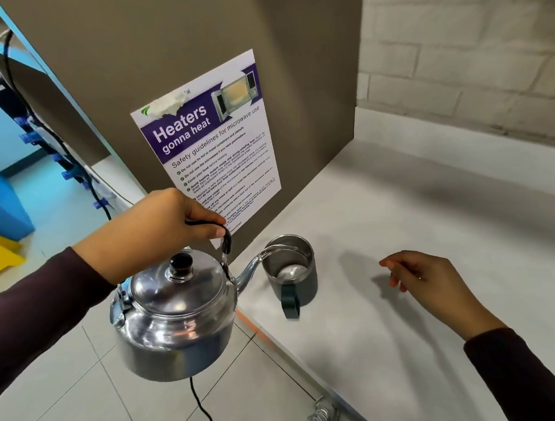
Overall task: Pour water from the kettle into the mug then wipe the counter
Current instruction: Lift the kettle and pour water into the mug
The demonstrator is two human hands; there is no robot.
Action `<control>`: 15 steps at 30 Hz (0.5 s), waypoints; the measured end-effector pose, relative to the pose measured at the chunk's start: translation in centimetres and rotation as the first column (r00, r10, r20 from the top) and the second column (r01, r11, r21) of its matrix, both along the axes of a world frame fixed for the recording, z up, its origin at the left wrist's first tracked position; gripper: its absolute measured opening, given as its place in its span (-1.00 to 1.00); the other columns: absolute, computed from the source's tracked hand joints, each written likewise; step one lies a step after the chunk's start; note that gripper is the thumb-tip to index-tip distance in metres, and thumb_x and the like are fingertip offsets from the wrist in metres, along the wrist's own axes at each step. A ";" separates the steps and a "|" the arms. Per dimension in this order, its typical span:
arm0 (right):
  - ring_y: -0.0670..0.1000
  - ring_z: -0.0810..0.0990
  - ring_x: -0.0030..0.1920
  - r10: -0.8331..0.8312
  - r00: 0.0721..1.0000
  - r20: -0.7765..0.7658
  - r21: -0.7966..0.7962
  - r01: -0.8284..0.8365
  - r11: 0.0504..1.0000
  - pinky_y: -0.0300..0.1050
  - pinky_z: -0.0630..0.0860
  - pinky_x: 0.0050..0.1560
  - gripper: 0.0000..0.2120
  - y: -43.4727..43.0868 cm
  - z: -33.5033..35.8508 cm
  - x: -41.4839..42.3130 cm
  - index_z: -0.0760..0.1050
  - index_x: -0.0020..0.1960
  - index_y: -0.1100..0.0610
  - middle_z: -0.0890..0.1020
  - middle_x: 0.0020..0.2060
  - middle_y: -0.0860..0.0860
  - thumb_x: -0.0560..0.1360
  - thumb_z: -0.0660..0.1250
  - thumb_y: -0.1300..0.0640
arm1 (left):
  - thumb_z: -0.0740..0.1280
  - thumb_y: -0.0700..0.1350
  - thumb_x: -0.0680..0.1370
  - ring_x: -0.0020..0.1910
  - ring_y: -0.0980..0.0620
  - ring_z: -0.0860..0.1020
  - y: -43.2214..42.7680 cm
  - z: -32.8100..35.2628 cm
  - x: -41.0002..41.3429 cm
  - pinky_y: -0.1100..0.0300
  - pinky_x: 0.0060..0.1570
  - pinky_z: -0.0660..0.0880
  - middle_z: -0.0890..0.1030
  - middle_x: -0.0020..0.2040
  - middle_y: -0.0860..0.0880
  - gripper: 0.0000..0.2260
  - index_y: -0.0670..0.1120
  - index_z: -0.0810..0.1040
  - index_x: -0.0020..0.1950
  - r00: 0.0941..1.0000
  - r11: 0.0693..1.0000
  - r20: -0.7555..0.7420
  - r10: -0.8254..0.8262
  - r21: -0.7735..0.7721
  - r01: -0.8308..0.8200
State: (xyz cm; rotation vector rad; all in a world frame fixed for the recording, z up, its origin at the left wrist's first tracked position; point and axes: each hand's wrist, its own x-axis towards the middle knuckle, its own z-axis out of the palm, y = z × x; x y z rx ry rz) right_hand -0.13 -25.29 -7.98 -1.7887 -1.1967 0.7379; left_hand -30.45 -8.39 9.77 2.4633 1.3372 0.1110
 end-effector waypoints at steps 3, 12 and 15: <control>-0.14 0.56 -0.33 -0.014 1.000 -0.003 -0.004 0.014 1.000 -0.26 0.46 -0.18 -0.79 0.0 0.1 0.0 0.61 -0.14 -0.11 0.65 -0.31 -0.13 0.54 0.27 0.14 | 0.46 0.03 0.38 -0.25 0.46 0.54 0.2 0.1 0.3 0.63 -0.22 0.35 0.61 -0.22 0.34 -0.83 0.12 0.69 -0.04 1.000 1.000 0.001 -0.011 -0.009 0.011; -0.13 0.56 -0.34 -0.039 0.999 0.004 -0.004 0.039 0.999 -0.23 0.48 -0.18 -0.82 -0.2 0.4 0.1 0.62 -0.12 -0.07 0.66 -0.34 -0.04 0.54 0.28 0.14 | 0.46 0.06 0.38 -0.15 0.36 0.54 0.7 0.3 0.9 0.45 -0.12 0.41 0.60 -0.22 0.35 -0.84 0.18 0.67 -0.04 0.999 0.999 -0.015 -0.029 -0.017 0.029; -0.13 0.56 -0.34 -0.039 0.999 0.012 -0.006 0.039 0.999 -0.24 0.48 -0.19 -0.82 -0.2 0.5 0.2 0.62 -0.11 -0.07 0.66 -0.35 -0.04 0.54 0.27 0.14 | 0.46 0.06 0.38 -0.16 0.37 0.53 0.7 0.2 0.9 0.46 -0.14 0.38 0.59 -0.23 0.35 -0.84 0.19 0.67 -0.05 0.999 0.999 -0.014 -0.029 -0.020 0.029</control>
